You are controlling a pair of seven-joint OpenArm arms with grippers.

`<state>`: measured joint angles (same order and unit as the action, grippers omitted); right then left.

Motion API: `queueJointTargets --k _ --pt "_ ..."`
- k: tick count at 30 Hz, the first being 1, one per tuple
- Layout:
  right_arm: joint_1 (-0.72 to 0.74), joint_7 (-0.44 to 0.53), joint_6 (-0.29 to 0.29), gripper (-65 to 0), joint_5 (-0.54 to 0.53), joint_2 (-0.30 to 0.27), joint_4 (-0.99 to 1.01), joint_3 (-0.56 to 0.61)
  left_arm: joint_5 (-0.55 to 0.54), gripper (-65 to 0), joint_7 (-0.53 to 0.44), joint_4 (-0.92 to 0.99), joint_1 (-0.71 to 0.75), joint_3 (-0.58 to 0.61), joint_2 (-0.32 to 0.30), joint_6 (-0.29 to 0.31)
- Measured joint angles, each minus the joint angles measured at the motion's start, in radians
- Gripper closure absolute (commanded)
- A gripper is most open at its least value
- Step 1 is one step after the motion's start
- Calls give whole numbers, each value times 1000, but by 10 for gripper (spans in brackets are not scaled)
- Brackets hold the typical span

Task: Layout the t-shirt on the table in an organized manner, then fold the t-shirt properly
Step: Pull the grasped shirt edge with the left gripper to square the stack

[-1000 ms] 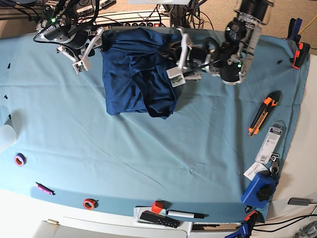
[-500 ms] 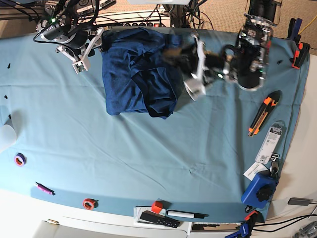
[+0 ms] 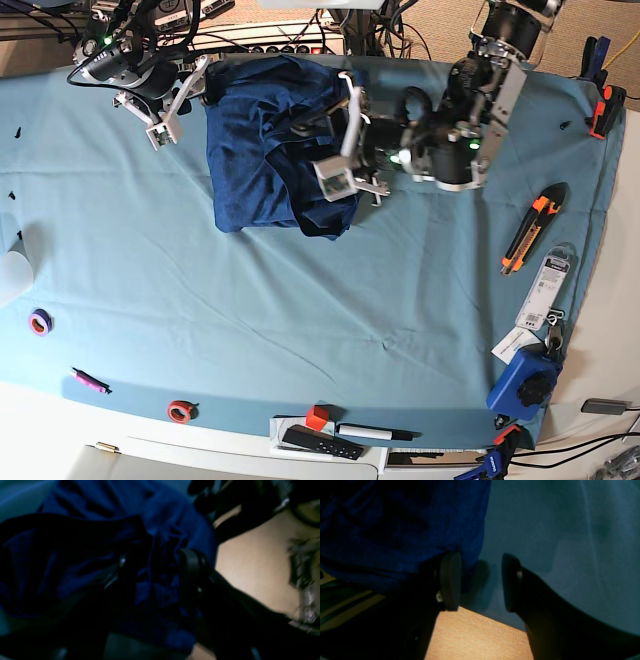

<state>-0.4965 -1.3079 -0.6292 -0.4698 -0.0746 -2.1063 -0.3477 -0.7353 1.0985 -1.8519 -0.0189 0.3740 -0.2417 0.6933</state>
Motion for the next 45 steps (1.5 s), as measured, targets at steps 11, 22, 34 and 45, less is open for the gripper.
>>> queueJointTargets --k 11,22,34,45 --pt "0 0 0 -262 0 0 0 0 16 -270 41 99 -97 130 -3 -22" --pt "0 3 0 -262 0 0 0 0 -251 -232 285 99 -99 130 -22 4" --pt "0 3 0 -262 0 0 0 0 -242 0 285 99 -115 130 -47 4" --pt "0 3 0 -262 0 0 0 0 -243 0 285 99 -203 130 -88 4"
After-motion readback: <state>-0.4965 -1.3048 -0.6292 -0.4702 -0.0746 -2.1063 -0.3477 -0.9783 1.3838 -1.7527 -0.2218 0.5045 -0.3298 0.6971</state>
